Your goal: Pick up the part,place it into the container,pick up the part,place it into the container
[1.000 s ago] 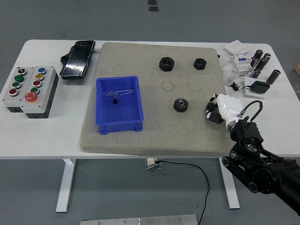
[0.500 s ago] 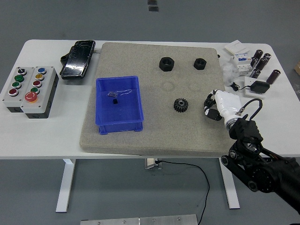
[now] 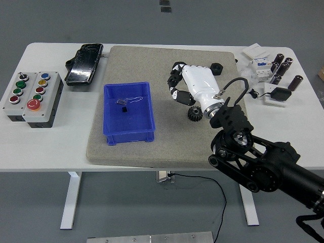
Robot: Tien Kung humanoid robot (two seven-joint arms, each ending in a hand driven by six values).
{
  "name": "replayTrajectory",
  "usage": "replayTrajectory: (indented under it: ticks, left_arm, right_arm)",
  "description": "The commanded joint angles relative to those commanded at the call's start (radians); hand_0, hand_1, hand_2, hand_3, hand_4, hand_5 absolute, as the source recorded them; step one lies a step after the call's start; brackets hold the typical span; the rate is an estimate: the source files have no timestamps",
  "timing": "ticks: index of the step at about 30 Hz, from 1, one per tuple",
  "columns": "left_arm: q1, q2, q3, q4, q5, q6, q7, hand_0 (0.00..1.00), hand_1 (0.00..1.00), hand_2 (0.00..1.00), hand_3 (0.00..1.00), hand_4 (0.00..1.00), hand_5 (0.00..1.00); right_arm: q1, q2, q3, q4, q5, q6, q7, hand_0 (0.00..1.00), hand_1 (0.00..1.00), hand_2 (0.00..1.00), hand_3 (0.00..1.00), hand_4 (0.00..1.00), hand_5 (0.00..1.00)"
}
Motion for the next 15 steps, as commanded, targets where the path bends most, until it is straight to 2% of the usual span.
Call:
replayTrajectory:
  ticks: [4, 5, 7, 10, 11, 15]
  left_arm:
    - [0.000, 0.000, -0.002, 0.000, 0.004, -0.001, 0.002, 0.658, 0.624, 0.582, 0.616, 0.711, 0.359]
    - [0.000, 0.000, -0.002, 0.000, 0.004, -0.001, 0.002, 0.658, 0.624, 0.582, 0.616, 0.711, 0.360]
    - [0.000, 0.000, -0.001, 0.000, 0.004, -0.001, 0.003, 0.658, 0.624, 0.582, 0.616, 0.711, 0.360]
    - [0.001, 0.001, 0.000, 0.000, 0.004, 0.000, 0.003, 0.658, 0.624, 0.582, 0.616, 0.711, 0.360]
    - [0.001, 0.001, 0.000, 0.000, 0.004, 0.000, 0.003, 0.658, 0.624, 0.583, 0.616, 0.711, 0.359]
    - [-0.001, 0.002, -0.001, 0.000, 0.006, 0.000, 0.002, 0.658, 0.624, 0.583, 0.616, 0.711, 0.359]
  right_arm:
    - [0.033, 0.027, -0.086, 0.003, 0.062, -0.035, 0.020, 0.450, 0.585, 0.477, 0.501, 0.464, 0.002]
    - [0.038, 0.033, -0.107, 0.001, 0.070, -0.041, 0.023, 0.505, 0.624, 0.567, 0.532, 0.479, 0.002]
    - [0.044, 0.043, -0.146, -0.003, 0.063, -0.048, 0.025, 0.505, 0.624, 0.567, 0.532, 0.479, 0.002]
    - [0.051, 0.057, -0.201, -0.016, 0.054, -0.043, 0.032, 0.505, 0.624, 0.567, 0.532, 0.479, 0.002]
    - [0.052, 0.061, -0.216, -0.022, 0.054, -0.039, 0.036, 0.526, 0.651, 0.625, 0.601, 0.546, 0.026]
    - [0.052, 0.079, -0.259, -0.053, 0.054, -0.018, 0.047, 0.526, 0.651, 0.625, 0.601, 0.546, 0.026]
